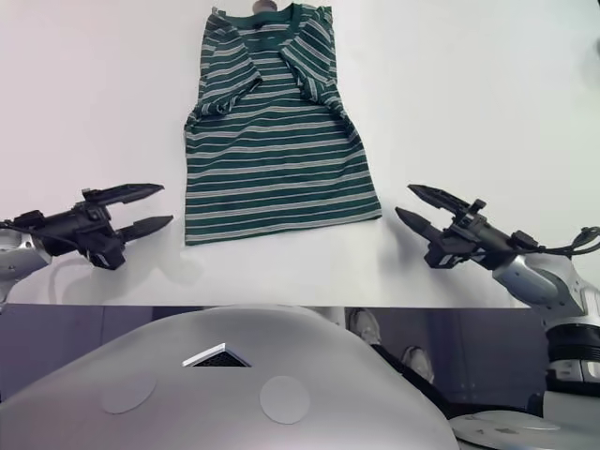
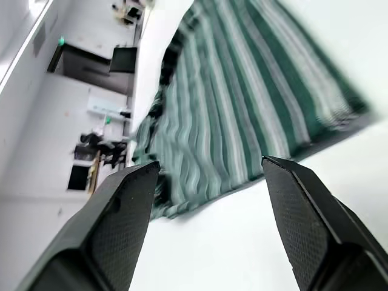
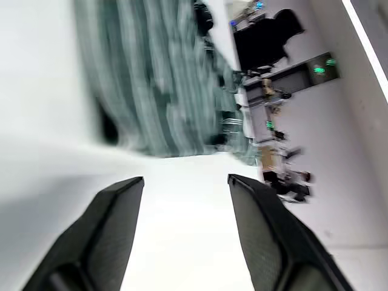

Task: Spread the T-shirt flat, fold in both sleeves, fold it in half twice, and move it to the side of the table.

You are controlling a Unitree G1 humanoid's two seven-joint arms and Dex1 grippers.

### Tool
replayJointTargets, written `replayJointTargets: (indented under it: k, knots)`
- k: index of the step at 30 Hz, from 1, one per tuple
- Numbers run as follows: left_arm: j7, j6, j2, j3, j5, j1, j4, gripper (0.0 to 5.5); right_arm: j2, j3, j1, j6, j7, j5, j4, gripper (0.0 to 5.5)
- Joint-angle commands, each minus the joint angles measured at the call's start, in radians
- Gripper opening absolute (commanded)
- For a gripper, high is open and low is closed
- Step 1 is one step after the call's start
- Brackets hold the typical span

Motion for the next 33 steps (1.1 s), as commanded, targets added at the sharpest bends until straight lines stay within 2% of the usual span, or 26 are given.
replayJointTargets:
  k: [1, 6, 11, 17, 28, 31, 33]
  knots:
    - [0.029, 0.080, -0.035, -0.038, 0.147, 0.007, -0.048, 3.10, -0.010, 0.044, -0.034, -0.013, -0.020, -0.108, 0.014, 2.58]
    - [0.055, 0.147, -0.039, -0.087, 0.196, 0.028, -0.112, 3.10, -0.028, 0.093, -0.041, -0.006, -0.029, -0.126, -0.003, 2.58]
    - [0.071, 0.200, -0.034, -0.121, 0.194, 0.048, -0.170, 3.10, -0.056, 0.162, -0.129, 0.015, -0.005, -0.120, 0.040, 2.58]
    - [0.080, 0.250, -0.029, -0.156, 0.194, 0.000, -0.166, 3.10, -0.036, 0.266, -0.189, 0.073, 0.015, -0.159, 0.056, 2.58]
    - [0.130, 0.177, 0.017, -0.270, 0.242, -0.061, 0.009, 1.01, -0.031, 0.340, -0.219, 0.106, -0.035, -0.153, 0.057, 0.28]
    - [0.150, 0.165, 0.027, -0.292, 0.258, -0.081, 0.045, 0.68, -0.039, 0.365, -0.261, 0.120, 0.020, -0.082, 0.080, 0.00]
    - [0.145, 0.166, 0.032, -0.309, 0.260, -0.097, 0.059, 0.39, -0.048, 0.385, -0.310, 0.144, 0.096, 0.002, 0.085, 0.00]
